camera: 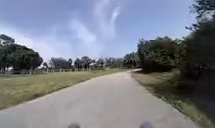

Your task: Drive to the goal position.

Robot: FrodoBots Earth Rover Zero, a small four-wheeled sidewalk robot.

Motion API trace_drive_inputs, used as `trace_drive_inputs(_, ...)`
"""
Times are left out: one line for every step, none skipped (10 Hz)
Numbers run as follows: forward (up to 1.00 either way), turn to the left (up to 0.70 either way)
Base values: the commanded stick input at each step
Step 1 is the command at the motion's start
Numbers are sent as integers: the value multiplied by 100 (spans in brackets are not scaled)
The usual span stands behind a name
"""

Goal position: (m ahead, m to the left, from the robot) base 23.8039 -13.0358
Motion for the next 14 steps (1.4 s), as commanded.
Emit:
trace_drive_inputs(70, 0)
trace_drive_inputs(70, 0)
trace_drive_inputs(70, 0)
trace_drive_inputs(70, 0)
trace_drive_inputs(70, 0)
trace_drive_inputs(70, 0)
trace_drive_inputs(70, 0)
trace_drive_inputs(70, 0)
trace_drive_inputs(70, 0)
trace_drive_inputs(70, 0)
trace_drive_inputs(70, 0)
trace_drive_inputs(70, 0)
trace_drive_inputs(70, 0)
trace_drive_inputs(70, 0)
